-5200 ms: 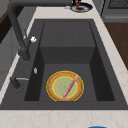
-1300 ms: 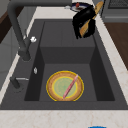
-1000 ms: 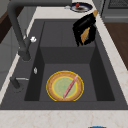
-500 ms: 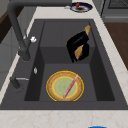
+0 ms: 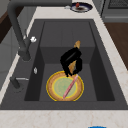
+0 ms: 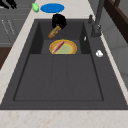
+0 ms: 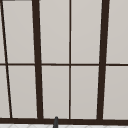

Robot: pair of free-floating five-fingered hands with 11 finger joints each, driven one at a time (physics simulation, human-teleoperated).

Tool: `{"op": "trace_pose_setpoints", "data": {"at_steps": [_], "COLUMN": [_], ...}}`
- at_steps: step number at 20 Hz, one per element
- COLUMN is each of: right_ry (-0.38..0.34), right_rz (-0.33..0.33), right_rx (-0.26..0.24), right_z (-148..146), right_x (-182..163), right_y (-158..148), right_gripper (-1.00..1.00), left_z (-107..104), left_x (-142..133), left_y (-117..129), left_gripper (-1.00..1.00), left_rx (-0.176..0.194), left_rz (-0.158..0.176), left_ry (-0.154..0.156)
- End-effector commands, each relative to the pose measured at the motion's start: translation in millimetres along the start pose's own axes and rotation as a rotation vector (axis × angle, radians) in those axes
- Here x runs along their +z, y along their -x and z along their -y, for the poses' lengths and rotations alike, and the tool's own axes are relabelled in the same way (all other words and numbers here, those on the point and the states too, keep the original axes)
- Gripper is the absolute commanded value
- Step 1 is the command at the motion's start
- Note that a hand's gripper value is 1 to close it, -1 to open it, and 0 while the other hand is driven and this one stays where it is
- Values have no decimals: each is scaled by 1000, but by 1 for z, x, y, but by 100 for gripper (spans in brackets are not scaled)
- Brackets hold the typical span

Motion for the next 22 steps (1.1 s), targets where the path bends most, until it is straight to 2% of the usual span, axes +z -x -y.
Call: {"op": "trace_pose_setpoints", "data": {"at_steps": [1, 4, 7, 9, 13, 17, 20, 22], "right_ry": [-8, 7, 8, -7, -7, -2, 29, 39], "right_rz": [92, 101, 115, 123, 102, 103, 81, 80], "right_rx": [-12, -48, -62, -36, -39, -23, -53, -30], "right_z": [-21, -35, -49, -55, -57, -77, -100, -112], "right_x": [-20, -42, -61, -73, -107, -138, -144, -154], "right_y": [6, 5, 8, 14, 27, 37, 47, 47], "right_gripper": [100, 100, 100, 100, 100, 100, 100, 100], "left_z": [0, 0, 0, 0, 0, 0, 0, 0], "left_x": [0, 0, 0, 0, 0, 0, 0, 0], "left_y": [0, 0, 0, 0, 0, 0, 0, 0], "left_gripper": [0, 0, 0, 0, 0, 0, 0, 0], "left_rx": [0, 0, 0, 0, 0, 0, 0, 0], "left_rz": [0, 0, 0, 0, 0, 0, 0, 0], "left_ry": [0, 0, 0, 0, 0, 0, 0, 0]}}
